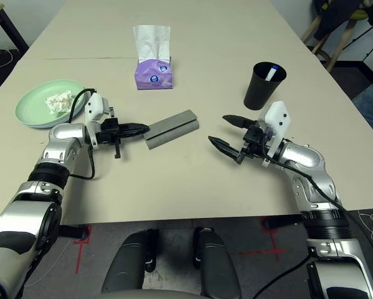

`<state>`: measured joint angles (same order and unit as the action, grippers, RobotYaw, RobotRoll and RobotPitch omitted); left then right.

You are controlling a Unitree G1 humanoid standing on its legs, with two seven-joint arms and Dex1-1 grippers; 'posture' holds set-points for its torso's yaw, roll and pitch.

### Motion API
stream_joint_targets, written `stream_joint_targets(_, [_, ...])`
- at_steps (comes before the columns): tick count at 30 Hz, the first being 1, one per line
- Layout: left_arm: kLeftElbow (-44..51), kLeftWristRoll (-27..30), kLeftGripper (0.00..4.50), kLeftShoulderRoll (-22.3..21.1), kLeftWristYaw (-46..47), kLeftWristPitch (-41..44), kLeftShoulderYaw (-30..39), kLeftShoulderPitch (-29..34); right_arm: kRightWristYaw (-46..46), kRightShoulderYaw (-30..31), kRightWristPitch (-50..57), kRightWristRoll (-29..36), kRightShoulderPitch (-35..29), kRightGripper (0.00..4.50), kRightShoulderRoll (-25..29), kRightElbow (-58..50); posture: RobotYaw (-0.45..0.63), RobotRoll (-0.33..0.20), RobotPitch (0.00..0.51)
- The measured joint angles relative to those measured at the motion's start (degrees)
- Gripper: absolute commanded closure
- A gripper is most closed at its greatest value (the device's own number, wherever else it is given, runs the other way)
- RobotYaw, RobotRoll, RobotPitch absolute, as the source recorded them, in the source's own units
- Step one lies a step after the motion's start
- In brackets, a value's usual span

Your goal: Organize and tidy the items on the table.

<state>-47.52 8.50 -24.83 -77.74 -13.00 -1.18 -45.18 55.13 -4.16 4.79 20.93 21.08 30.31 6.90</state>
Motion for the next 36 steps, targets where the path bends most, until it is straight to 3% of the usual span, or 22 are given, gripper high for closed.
stream_joint_targets(11, [1.08,-0.72,4.49,-0.82,0.5,-1.19,-1.93,0.66,0.01,0.0,-1.0,-0.02,0.11,0.0,0.0,0.0,0.0,0.0,0.17])
stream_joint_targets(19, [4.64,5.84,4.49,-0.2,1.55,1.72,3.18,-3.72,0.12,0.01,-1.72,-0.16,0.15,0.0,0.02,0.18,0.02,0.0,0.163])
stream_joint_targets(23, [8.9,7.28,3.57,-0.25,-0.16,3.85,2.87,-2.79,0.32,0.01,-1.8,-0.18,0.76,0.0,0.03,0.53,0.02,0.0,0.162])
stream_joint_targets(32, [14.34,7.99,0.18,0.44,-3.95,4.07,0.22,1.56,1.34,0.37,1.09,-0.9,4.0,0.0,3.61,2.22,0.01,0.0,0.173])
stream_joint_targets(36, [15.75,8.44,0.08,1.82,-4.78,3.47,-0.29,2.31,3.62,1.35,5.53,-1.01,6.23,0.0,7.53,2.18,0.0,0.0,0.168])
